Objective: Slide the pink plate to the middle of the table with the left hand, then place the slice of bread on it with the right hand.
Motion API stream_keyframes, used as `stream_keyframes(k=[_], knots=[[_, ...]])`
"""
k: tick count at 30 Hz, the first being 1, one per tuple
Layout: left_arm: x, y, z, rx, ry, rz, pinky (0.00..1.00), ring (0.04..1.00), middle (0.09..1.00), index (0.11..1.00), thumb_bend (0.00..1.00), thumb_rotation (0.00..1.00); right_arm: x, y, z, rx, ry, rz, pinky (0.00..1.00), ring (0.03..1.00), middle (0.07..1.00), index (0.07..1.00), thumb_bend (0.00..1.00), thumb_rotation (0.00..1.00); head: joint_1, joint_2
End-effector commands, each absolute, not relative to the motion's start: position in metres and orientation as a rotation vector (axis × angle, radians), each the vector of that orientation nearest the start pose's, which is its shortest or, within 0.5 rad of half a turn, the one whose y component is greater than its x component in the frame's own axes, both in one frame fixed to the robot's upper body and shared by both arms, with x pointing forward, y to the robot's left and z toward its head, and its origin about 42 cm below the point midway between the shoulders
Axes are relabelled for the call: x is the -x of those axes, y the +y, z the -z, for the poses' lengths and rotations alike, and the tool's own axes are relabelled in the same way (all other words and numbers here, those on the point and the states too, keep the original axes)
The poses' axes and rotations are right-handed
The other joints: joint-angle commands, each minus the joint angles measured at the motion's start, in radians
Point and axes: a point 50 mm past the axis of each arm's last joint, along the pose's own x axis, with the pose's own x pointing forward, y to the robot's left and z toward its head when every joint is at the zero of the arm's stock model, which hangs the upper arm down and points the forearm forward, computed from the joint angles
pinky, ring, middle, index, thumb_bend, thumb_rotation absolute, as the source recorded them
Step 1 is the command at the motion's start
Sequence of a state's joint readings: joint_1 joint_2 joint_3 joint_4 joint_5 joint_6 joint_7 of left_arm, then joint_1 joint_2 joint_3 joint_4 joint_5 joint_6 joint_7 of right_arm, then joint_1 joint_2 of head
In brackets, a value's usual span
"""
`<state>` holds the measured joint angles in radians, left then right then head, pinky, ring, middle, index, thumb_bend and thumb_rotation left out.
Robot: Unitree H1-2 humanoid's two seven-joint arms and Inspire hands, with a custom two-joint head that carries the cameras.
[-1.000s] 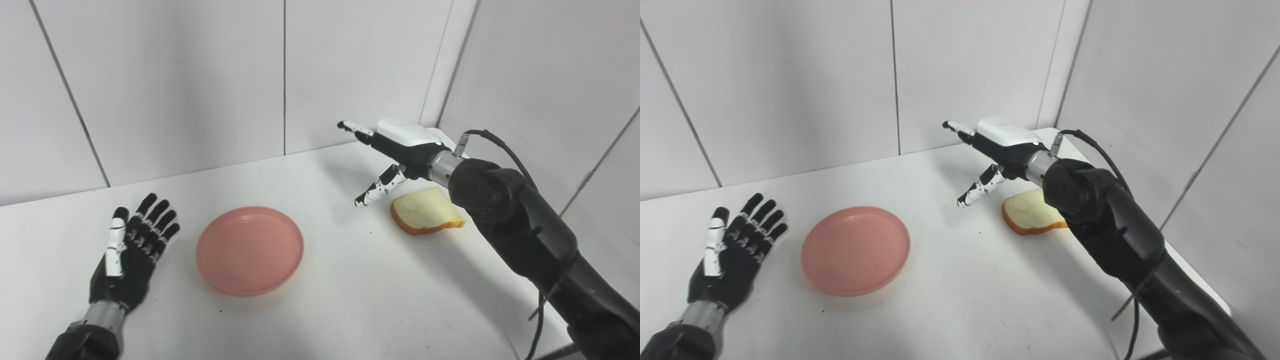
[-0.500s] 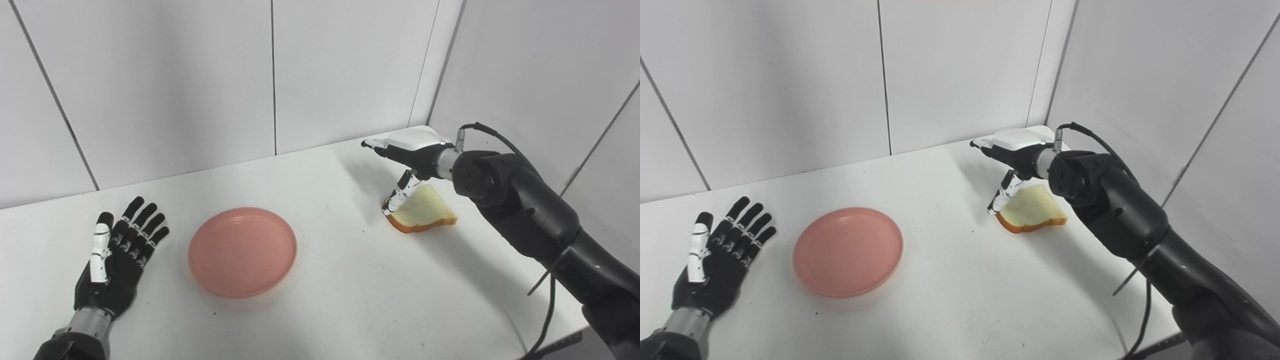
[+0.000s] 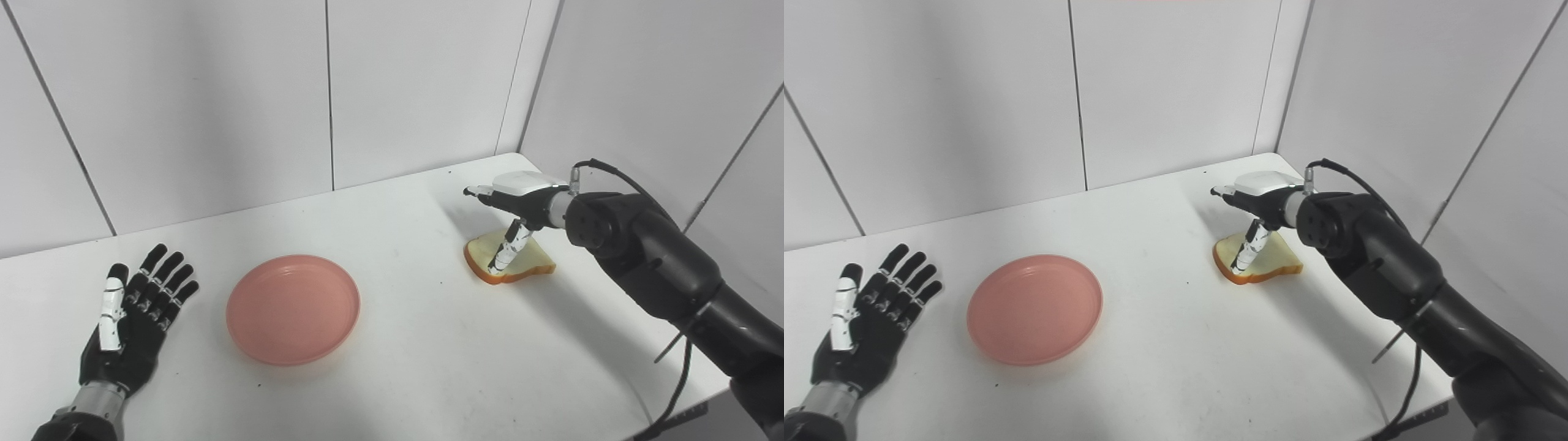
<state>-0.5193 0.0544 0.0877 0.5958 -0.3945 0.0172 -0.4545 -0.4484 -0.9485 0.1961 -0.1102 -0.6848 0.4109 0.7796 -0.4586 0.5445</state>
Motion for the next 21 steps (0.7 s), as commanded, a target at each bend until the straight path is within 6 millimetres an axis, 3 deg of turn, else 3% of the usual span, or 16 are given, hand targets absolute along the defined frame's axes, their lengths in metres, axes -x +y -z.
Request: stream_keyframes(k=[1, 6, 16, 21], knots=[[-0.428, 0.200, -0.098, 0.378, 0.143, 0.419, 0.91, 0.929, 0.932, 0.921, 0.59, 0.96, -0.374, -0.430, -0.343, 1.553, 0.405, -0.168, 0.83, 0.952, 1.000, 1.000, 1.00, 0.28, 0.004, 0.002], [-0.427, 0.200, -0.097, 0.369, 0.148, 0.409, 0.91, 0.923, 0.929, 0.922, 0.60, 0.96, -0.375, -0.434, -0.337, 1.561, 0.462, -0.175, 0.76, 0.930, 1.000, 1.000, 1.00, 0.33, 0.005, 0.004], [-0.426, 0.204, -0.094, 0.382, 0.157, 0.417, 0.92, 0.931, 0.935, 0.923, 0.61, 0.95, -0.374, -0.431, -0.328, 1.558, 0.465, -0.212, 0.89, 0.986, 1.000, 1.000, 1.00, 0.28, 0.003, 0.014], [-0.425, 0.205, -0.094, 0.367, 0.160, 0.417, 0.91, 0.928, 0.932, 0.919, 0.61, 0.96, -0.372, -0.436, -0.323, 1.596, 0.476, -0.215, 0.85, 0.964, 1.000, 1.000, 1.00, 0.28, 0.005, 0.020]])
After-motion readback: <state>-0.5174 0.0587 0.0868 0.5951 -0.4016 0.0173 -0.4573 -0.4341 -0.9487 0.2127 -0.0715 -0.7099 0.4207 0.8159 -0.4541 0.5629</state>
